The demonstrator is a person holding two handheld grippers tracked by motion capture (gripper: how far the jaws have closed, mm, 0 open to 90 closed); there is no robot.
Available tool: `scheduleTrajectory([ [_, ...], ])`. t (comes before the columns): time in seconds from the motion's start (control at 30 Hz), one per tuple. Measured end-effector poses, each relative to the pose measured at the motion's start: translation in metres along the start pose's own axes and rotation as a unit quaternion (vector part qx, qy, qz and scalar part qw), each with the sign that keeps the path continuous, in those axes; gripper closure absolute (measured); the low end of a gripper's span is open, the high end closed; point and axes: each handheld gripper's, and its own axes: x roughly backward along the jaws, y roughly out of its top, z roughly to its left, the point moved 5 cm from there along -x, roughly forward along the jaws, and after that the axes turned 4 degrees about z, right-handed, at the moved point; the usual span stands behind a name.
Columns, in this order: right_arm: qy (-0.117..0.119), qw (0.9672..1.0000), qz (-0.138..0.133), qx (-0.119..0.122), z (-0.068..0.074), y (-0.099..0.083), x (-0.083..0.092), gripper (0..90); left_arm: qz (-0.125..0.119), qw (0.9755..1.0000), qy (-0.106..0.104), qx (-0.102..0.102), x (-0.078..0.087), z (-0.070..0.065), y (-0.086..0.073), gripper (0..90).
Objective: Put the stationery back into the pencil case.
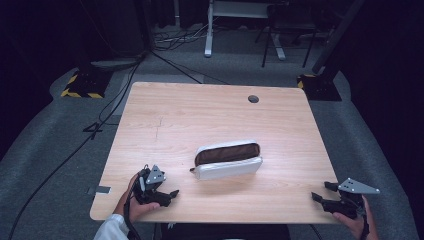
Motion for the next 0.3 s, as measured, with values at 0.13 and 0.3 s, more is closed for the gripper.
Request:
scheduleTrajectory([
  [0.13,0.0,1.0,0.0,0.0,-0.0006,0.0001,-0.0001,27.3,0.0,1.0,0.0,0.0,0.0,0.0,0.0,14.6],
  [0.3,-0.001,1.0,0.0,0.0,-0.0008,0.0002,-0.0003,27.3,0.0,1.0,0.001,-0.001,-0.0002,0.0005,0.0003,14.6],
])
